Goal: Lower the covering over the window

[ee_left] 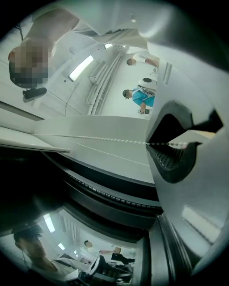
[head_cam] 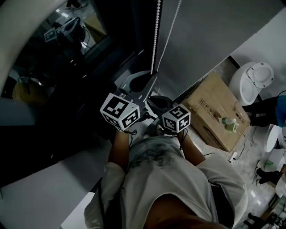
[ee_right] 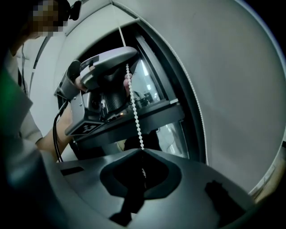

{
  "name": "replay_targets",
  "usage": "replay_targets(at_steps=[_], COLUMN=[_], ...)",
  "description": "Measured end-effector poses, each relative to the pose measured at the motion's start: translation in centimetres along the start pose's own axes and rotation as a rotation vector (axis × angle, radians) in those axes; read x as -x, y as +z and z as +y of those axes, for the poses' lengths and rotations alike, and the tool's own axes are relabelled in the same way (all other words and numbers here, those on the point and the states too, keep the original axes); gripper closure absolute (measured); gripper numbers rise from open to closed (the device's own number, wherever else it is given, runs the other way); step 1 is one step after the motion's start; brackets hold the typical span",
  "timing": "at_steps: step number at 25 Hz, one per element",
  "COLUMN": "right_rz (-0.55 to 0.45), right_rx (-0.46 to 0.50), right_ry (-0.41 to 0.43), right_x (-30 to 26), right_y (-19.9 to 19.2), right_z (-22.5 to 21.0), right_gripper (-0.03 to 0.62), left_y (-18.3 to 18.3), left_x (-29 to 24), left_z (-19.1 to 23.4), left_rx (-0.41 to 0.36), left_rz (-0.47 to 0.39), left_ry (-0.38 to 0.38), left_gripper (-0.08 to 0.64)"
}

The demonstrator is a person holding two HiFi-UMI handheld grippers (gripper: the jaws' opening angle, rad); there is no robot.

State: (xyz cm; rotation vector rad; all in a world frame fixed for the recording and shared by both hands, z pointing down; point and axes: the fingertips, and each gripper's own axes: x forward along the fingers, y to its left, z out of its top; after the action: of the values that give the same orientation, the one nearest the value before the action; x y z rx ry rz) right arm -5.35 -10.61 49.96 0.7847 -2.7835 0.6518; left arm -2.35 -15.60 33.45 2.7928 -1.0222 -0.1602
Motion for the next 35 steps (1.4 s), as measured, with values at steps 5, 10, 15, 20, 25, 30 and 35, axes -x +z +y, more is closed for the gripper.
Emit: replay_targets(at_steps=[5, 10, 15, 20, 25, 30, 35], right_rz=[0.013, -0.107, -0.303, -0.451, -0.514, -0.515, -0.504], right_rx=[-0.016, -0.007, 0.082, 0.264, 0.341, 0.386, 0.387], right_ry=[-0.043, -0.043, -0.015, 0.035, 0.07, 0.074, 0.098], right_x=[0.8, 4.0, 8.2, 9.5, 8.7, 7.7, 7.2], right_y=[-1.4, 2.2, 11.1, 19.8, 24.1, 25.5, 25.2], right_z=[-0.4, -0.7, 1.0, 4.3, 5.7, 6.1, 6.6], right_gripper=[0.574, 0.489, 0.454, 0.454, 0.456, 0.527, 0.569], left_y=[-1.4, -1.3, -1.3, -1.4, -1.5, -1.5, -1.6], left_x=[0.8, 1.2, 1.3, 1.2, 1.2, 1.0, 1.1], left_z=[0.1, 0.1, -0.1, -0.8, -1.4, -1.6, -1.4], left_rx=[0.032, 0.024, 0.014, 0.005, -0.008, -0.017, -0.018], left_rz=[0.005, 0.001, 0.003, 0.005, 0.01, 0.014, 0.016], left_ry=[0.005, 0.017, 0.021, 0.014, 0.009, 0.009, 0.016], left_gripper=[0.549, 0.549, 0.549, 0.549, 0.549, 0.548, 0.548])
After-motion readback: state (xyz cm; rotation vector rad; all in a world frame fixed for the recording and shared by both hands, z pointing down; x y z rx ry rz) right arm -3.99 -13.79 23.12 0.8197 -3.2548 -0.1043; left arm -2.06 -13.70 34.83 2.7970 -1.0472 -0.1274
